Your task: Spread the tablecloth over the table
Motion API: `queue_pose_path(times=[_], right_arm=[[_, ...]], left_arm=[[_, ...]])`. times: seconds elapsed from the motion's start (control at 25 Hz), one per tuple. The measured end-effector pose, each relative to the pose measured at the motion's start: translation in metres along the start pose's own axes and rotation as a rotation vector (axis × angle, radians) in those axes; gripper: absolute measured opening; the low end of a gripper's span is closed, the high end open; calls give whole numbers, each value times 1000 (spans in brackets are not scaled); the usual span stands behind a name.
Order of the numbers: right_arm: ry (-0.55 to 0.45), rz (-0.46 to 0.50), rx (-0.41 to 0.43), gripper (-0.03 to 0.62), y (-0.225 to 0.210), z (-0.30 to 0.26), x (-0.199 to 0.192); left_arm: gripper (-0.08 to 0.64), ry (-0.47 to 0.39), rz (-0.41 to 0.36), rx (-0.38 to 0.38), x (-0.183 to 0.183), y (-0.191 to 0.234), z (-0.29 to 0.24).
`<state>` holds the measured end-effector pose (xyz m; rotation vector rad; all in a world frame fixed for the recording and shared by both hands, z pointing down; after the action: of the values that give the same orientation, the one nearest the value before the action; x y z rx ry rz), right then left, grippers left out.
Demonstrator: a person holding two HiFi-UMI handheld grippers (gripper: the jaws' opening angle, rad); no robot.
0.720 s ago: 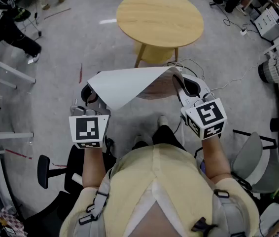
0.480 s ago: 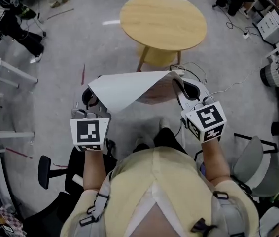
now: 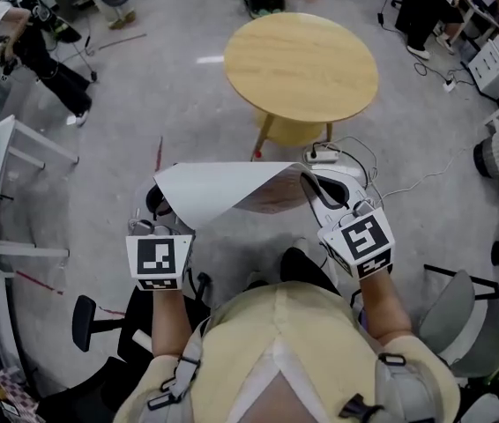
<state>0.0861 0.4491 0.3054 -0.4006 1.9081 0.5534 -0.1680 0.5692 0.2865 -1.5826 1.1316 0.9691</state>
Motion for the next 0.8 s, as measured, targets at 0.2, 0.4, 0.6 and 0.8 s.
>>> queue_pose_path(times=[0.2, 0.4, 0.6, 0.8], right_arm=[[-9, -6, 40, 9, -29, -9, 3], [-17, -14, 72, 9, -58, -18, -1], [-37, -6, 113, 9, -87, -22, -2], [-62, -4, 131, 9, -117, -23, -2]], left_arm=[[6, 15, 6, 17, 19, 0, -28], [6, 30, 11, 35, 33, -4, -58], [6, -1, 38, 88, 50, -13, -83], [6, -10, 11, 128, 69, -24, -107]])
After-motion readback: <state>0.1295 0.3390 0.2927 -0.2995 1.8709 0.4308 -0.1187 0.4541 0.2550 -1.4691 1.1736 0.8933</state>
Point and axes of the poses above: the fingertips, and each gripper's own axes: z backward along the fingers, y to its left, x out of its top, the point moved 8 cm from there along z, backward along the fingers, and after that the axes turned 12 degrees about -x, right-handed, at the moved point
